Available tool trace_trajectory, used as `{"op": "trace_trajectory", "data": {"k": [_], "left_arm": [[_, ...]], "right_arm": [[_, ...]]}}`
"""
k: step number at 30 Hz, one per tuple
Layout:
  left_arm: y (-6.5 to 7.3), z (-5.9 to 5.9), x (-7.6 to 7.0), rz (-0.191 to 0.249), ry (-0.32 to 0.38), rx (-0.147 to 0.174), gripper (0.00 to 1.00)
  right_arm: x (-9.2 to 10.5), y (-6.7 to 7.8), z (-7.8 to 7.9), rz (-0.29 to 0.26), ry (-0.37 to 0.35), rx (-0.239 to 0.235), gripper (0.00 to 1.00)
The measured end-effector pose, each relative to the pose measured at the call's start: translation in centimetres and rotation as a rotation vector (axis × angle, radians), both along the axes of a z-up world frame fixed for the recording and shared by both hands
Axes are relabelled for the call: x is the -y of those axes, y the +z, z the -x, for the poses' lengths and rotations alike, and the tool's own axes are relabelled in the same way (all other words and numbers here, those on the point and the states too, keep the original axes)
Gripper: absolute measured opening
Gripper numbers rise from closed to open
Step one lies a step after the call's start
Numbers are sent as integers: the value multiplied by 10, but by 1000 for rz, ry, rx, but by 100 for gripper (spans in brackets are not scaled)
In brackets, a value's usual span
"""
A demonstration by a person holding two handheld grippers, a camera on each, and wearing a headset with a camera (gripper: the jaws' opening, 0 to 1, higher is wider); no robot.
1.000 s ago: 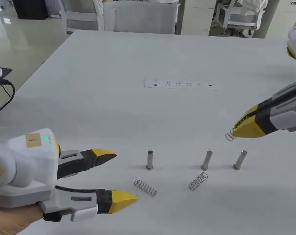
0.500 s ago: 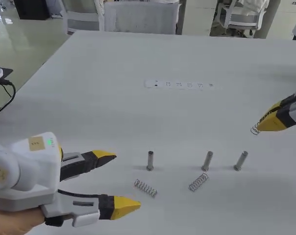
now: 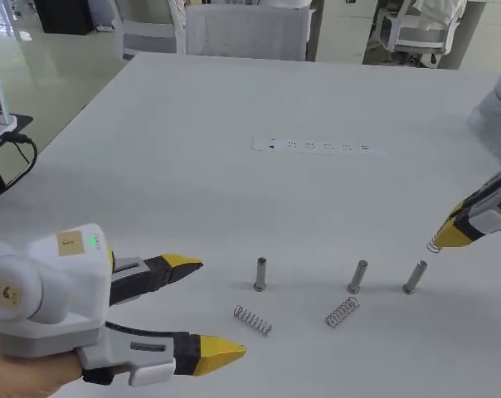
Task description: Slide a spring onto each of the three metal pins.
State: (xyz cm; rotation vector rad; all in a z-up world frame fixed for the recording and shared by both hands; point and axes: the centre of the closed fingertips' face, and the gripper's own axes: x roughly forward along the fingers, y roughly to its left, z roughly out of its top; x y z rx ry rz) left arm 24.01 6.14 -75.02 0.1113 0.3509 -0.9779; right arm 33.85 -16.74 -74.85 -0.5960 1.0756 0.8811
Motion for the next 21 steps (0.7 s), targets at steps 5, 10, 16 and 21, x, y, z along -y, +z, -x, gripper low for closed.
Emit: {"op": "trace_trajectory", "data": {"k": [5,10,16,21], "left_arm": [[0,-1,0,-2,0,1,66],[0,-1,0,-2,-2,-1,66],[1,-2,-2,0,2,-1,65],[1,-2,-2,0,4,1,65]], "right_arm": [[0,-12,-2,2,-20,-29,8],[2,-19,-7,10,-37,-45,8],[4,-25,-11,20,-45,-48,8],[6,-29,-12,20,-54,-59,8]]}}
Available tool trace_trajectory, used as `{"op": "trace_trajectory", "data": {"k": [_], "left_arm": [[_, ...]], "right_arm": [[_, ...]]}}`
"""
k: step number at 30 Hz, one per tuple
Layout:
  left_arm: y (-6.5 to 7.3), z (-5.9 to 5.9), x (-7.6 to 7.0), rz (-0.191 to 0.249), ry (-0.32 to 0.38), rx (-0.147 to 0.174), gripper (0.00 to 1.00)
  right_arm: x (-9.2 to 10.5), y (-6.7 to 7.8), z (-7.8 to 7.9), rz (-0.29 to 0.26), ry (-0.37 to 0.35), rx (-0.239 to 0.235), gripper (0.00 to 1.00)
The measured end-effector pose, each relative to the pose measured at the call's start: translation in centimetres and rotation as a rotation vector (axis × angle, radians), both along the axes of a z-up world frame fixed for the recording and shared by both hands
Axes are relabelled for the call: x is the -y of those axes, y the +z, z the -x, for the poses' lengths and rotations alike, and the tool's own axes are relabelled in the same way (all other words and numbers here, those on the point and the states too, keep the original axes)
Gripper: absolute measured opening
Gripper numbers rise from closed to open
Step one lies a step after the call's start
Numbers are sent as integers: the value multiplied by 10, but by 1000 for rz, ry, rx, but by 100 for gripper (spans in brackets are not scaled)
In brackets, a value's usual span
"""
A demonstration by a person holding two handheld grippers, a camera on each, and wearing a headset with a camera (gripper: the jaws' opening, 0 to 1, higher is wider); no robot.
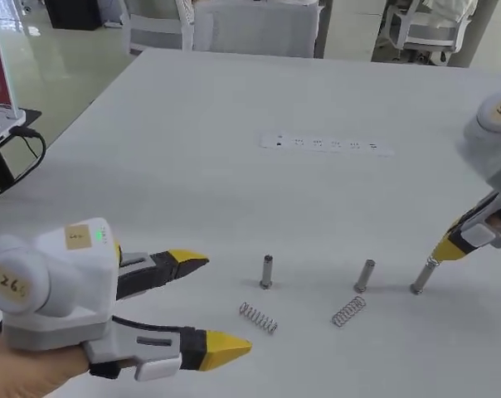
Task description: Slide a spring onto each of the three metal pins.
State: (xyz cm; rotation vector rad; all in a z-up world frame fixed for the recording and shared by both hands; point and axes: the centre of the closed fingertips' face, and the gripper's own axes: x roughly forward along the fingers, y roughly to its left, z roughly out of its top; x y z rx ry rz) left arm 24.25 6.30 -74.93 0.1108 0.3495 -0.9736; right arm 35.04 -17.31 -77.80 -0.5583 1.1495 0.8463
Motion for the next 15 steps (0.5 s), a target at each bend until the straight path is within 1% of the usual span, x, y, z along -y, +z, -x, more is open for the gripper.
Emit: {"op": "trace_trajectory", "data": {"k": [4,6,13,15], "left_arm": [[0,0,1,0,0,-1,64],[0,1,1,1,0,-1,64],[0,1,1,0,1,-2,64],[0,1,1,-1,1,-2,64]], "right_arm": [[1,-3,-1,-4,-8,-7,8],[3,-5,-4,-6,-10,-7,8],[2,-12,-2,-1,-11,-12,8],[2,-16,-1,10,-9,-13,8]]}}
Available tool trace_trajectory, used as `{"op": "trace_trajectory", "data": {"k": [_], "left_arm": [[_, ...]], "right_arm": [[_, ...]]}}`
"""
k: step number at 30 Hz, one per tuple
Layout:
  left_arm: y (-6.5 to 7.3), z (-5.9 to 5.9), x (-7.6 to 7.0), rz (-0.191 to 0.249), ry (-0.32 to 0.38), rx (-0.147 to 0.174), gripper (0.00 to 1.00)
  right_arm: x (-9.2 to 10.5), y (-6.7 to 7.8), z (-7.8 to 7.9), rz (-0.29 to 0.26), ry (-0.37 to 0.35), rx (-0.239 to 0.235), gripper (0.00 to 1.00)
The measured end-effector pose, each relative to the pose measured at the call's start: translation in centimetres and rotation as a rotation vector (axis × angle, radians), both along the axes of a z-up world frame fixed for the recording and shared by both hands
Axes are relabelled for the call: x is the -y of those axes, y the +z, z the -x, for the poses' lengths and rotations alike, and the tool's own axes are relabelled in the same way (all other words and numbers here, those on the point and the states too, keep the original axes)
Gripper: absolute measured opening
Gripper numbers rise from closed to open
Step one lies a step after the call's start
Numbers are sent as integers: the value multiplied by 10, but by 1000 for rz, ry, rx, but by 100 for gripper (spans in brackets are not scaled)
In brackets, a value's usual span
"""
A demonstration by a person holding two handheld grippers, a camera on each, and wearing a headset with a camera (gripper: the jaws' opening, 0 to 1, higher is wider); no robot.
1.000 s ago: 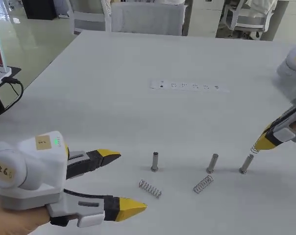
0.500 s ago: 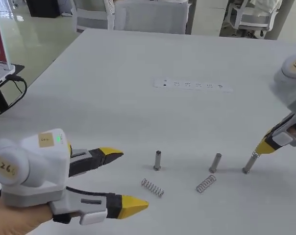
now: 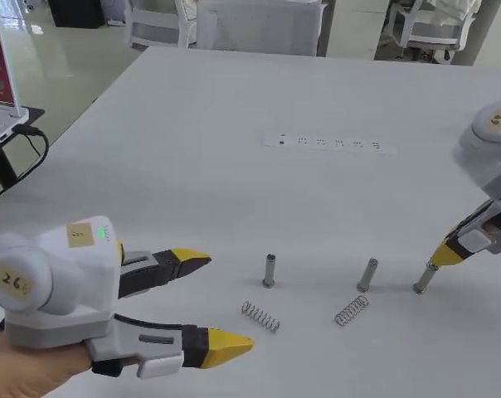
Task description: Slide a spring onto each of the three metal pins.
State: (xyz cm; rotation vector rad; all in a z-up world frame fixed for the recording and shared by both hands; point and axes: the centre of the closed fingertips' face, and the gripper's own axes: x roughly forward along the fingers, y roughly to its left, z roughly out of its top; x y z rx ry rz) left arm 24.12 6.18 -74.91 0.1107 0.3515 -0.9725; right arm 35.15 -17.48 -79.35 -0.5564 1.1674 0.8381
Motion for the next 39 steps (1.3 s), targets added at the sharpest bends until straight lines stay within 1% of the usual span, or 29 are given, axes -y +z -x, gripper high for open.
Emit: {"op": "trace_trajectory", "data": {"k": [6,11,19,27,29,32,39], "left_arm": [[1,0,1,3,0,-1,63],[2,1,1,3,0,2,63],[3,0,0,3,3,3,63],[4,0,0,4,4,3,63],[4,-1,-1,6,6,4,63],[3,0,-1,5,5,3,63],[4,-1,0,11,4,4,62]], "right_arm": [[-1,-10,1,23,3,6,8],[-1,-21,2,41,2,5,8],[-2,-35,0,50,-16,-8,8],[-3,-43,1,54,-28,-21,9],[-5,-41,0,44,-37,-18,9],[-4,-42,0,52,-33,-20,9],[-5,-41,0,42,-25,-7,9]]}}
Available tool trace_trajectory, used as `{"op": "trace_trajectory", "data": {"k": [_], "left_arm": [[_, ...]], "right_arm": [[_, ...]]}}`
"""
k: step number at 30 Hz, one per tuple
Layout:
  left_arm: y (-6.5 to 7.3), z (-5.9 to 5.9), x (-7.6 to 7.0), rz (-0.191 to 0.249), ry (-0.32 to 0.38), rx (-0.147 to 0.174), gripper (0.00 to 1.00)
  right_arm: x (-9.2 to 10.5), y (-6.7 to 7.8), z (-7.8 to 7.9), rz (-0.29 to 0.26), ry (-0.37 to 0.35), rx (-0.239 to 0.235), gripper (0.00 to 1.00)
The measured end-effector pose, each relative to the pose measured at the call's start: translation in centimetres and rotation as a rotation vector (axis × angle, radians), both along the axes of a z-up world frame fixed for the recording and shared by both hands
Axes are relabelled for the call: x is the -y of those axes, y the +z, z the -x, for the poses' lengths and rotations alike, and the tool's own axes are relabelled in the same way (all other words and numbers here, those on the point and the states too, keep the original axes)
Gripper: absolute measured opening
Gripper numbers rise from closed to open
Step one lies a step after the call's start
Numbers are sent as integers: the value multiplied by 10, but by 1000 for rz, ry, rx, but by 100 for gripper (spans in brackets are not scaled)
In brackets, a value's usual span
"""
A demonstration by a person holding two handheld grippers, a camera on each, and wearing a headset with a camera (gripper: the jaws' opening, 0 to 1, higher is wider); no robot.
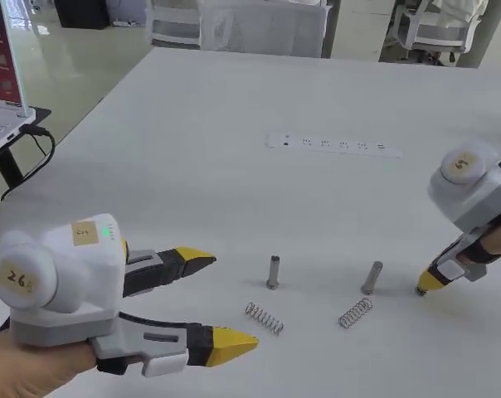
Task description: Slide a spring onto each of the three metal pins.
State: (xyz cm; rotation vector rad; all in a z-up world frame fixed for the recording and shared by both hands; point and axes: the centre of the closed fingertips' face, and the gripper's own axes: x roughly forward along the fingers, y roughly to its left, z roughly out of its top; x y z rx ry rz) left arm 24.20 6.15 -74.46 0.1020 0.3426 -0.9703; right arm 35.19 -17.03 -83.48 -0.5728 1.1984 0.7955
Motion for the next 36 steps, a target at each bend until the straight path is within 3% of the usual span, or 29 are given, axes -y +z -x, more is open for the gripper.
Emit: {"op": "trace_trajectory", "data": {"k": [22,36], "left_arm": [[-2,2,1,-2,-5,-4,62],[-3,3,3,-3,-12,-6,62]], "right_arm": [[14,10,9,-25,-3,50,15],[20,10,35,-47,-8,48,14]]}}
